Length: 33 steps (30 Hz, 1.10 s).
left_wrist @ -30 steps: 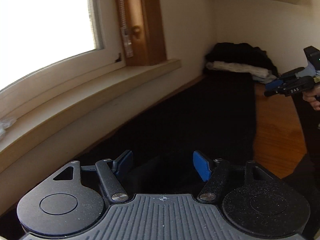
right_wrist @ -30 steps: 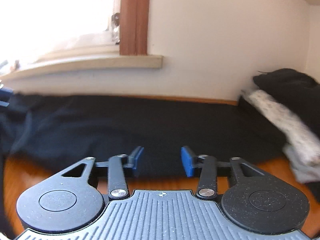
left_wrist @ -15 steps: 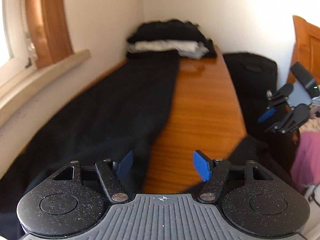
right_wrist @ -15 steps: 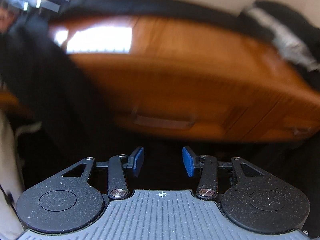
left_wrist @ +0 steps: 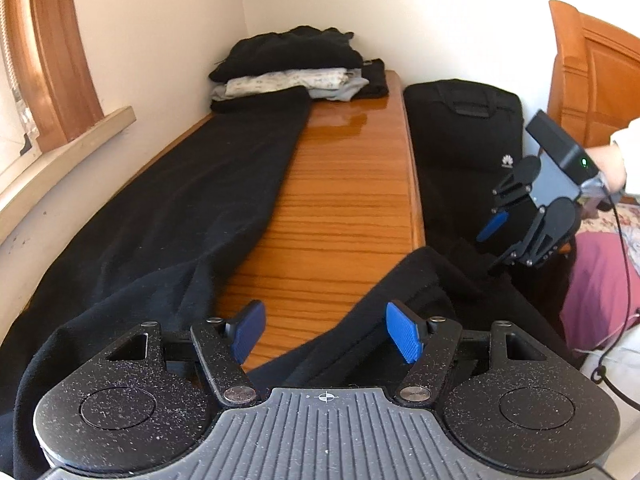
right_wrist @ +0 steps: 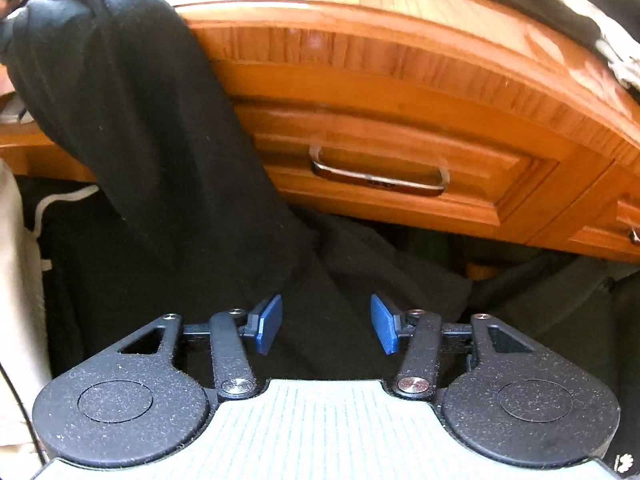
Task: Fold clothes
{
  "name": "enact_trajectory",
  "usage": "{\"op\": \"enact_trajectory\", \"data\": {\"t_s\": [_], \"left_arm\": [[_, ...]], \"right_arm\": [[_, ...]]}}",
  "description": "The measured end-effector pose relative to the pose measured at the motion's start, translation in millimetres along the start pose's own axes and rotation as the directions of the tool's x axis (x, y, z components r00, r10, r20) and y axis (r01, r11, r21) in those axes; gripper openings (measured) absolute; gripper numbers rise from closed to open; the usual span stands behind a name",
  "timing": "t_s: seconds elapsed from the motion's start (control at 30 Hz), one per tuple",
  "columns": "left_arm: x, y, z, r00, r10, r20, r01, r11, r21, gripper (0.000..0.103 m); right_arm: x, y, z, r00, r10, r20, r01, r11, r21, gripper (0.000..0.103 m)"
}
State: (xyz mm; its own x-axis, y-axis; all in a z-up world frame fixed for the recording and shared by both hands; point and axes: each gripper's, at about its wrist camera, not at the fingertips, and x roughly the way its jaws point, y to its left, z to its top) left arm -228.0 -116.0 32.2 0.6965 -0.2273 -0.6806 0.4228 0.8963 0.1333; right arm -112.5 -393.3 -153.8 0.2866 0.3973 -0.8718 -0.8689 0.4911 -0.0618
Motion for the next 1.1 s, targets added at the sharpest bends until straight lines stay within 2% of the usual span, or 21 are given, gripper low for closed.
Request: {"op": "enact_trajectory", "data": {"t_s": [0.07, 0.23, 0.33, 0.37, 0.4, 0.47, 0.5, 0.53, 0.6, 0.67, 0.7, 0.83, 0.97, 1.0, 1.1], "left_arm": [[0, -3, -2, 1.0, -0.018, 0.0, 0.018, 1.0, 0.009, 0.068], [2, -8, -5, 0.999, -0.053, -0.01, 0.053, 0.998, 0.029, 0.064], [5, -8, -5, 0.998, -0.064, -0.001, 0.064, 0.997, 0.029, 0.051], [5, -8, -4, 0.998, -0.068, 0.003, 0.068, 0.997, 0.029, 0.043], [6, -8, -4, 0.997, -0.071, 0.007, 0.071, 0.997, 0.028, 0.031], [7, -8, -4, 0.997, -0.078, 0.014, 0.078, 0.997, 0.028, 0.022], [8, -8, -4, 0.996, -0.082, 0.018, 0.081, 0.996, 0.027, 0.018], [9, -8, -4, 0.996, -0.085, 0.022, 0.085, 0.996, 0.027, 0.015], [10, -7, -3, 0.995, -0.092, 0.029, 0.091, 0.995, 0.026, 0.009], [10, -6, -2, 0.995, -0.096, 0.04, 0.095, 0.995, 0.02, 0.006], [7, -5, -2, 0.994, -0.094, 0.05, 0.093, 0.996, 0.012, 0.006], [-1, 2, 2, 0.992, -0.085, 0.089, 0.087, 0.996, -0.021, 0.006], [-12, 7, 5, 0.989, -0.056, 0.138, 0.063, 0.997, -0.052, 0.004], [-16, 8, 6, 0.987, -0.043, 0.156, 0.052, 0.997, -0.057, 0.004], [-30, 14, 9, 0.977, -0.012, 0.211, 0.027, 0.997, -0.07, 0.003]], "right_arm": [[-3, 2, 1, 1.0, 0.02, -0.01, -0.02, 1.0, -0.01, 0.056], [1, 12, -5, 0.997, 0.063, -0.049, -0.065, 0.997, -0.04, 0.056], [9, 18, -10, 0.995, 0.067, -0.073, -0.07, 0.997, -0.044, 0.055], [12, 19, -12, 0.995, 0.064, -0.077, -0.067, 0.997, -0.046, 0.055], [15, 19, -13, 0.995, 0.066, -0.08, -0.069, 0.997, -0.042, 0.055], [20, 18, -17, 0.996, 0.053, -0.069, -0.054, 0.998, -0.025, 0.054], [22, 17, -18, 0.997, 0.045, -0.061, -0.046, 0.999, -0.013, 0.051], [24, 14, -20, 0.998, 0.042, -0.055, -0.042, 0.999, -0.001, 0.04], [28, 9, -22, 0.998, 0.033, -0.046, -0.032, 0.999, 0.028, 0.031], [28, 4, -23, 1.0, 0.022, -0.019, -0.021, 0.999, 0.05, 0.012], [28, 3, -24, 1.0, 0.013, -0.003, -0.013, 0.999, 0.052, 0.007], [15, 7, -17, 0.997, -0.062, 0.042, 0.062, 0.998, -0.009, 0.004], [-15, -6, -3, 0.988, -0.141, 0.07, 0.144, 0.989, -0.03, 0.003], [-27, -10, 1, 0.982, -0.169, 0.089, 0.172, 0.985, -0.029, 0.003], [-72, -21, 22, 0.943, -0.275, 0.188, 0.282, 0.959, -0.01, 0.003]]}}
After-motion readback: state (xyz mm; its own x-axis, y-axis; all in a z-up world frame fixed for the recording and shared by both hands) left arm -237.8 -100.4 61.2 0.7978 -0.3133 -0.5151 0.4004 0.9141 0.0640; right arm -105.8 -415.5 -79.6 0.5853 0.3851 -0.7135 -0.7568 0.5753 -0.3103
